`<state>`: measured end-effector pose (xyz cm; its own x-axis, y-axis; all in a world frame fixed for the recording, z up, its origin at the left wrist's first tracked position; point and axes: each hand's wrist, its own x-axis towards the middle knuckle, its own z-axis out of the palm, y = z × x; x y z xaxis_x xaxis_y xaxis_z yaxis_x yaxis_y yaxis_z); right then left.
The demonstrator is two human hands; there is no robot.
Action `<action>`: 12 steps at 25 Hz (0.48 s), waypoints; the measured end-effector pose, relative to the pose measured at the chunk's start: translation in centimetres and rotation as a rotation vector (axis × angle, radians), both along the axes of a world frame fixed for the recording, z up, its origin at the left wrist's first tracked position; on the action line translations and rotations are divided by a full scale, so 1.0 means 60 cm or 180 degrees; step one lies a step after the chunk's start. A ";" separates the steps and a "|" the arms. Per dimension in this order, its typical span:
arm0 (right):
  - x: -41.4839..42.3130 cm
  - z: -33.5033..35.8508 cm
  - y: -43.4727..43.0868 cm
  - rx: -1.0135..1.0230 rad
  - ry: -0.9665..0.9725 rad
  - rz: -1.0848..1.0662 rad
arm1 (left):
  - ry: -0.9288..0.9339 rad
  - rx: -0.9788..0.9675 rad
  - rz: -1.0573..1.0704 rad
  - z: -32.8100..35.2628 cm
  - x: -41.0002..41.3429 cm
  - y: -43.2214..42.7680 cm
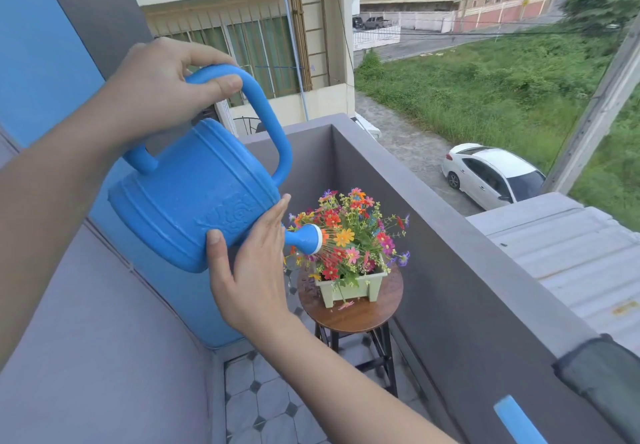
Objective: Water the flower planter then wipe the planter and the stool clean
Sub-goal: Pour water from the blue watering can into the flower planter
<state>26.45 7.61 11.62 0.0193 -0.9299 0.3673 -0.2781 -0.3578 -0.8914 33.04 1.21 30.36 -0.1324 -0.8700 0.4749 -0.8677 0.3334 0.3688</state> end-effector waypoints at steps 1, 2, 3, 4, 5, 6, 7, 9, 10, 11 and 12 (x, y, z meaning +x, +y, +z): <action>-0.004 0.001 -0.003 -0.0018 0.0021 -0.0038 | 0.0038 -0.0028 -0.0008 -0.001 -0.003 -0.002; -0.010 0.003 -0.008 -0.0044 0.0056 -0.0057 | 0.0097 -0.0066 0.0007 -0.002 -0.004 -0.004; -0.016 0.004 -0.016 -0.0084 0.0112 -0.0074 | 0.0165 -0.0111 0.0046 -0.002 -0.005 -0.006; -0.023 0.005 -0.025 -0.0150 0.0196 -0.0106 | 0.0213 -0.0170 0.0104 -0.003 -0.005 -0.009; -0.029 0.005 -0.036 -0.0233 0.0304 -0.0161 | 0.0240 -0.0238 0.0162 -0.002 -0.004 -0.012; -0.034 0.004 -0.047 -0.0336 0.0431 -0.0237 | 0.0255 -0.0300 0.0212 -0.002 -0.002 -0.014; -0.037 0.002 -0.057 -0.0480 0.0576 -0.0333 | 0.0269 -0.0348 0.0248 -0.002 0.001 -0.017; -0.038 -0.004 -0.070 -0.0856 0.0911 -0.0548 | 0.0282 -0.0384 0.0295 -0.004 0.007 -0.021; -0.035 -0.008 -0.071 -0.1036 0.1072 -0.0619 | 0.0265 -0.0360 0.0317 -0.006 0.008 -0.020; -0.031 -0.014 -0.071 -0.1189 0.1213 -0.0646 | 0.0231 -0.0314 0.0331 -0.009 0.011 -0.020; -0.028 -0.021 -0.067 -0.1309 0.1310 -0.0635 | 0.0182 -0.0260 0.0331 -0.013 0.013 -0.019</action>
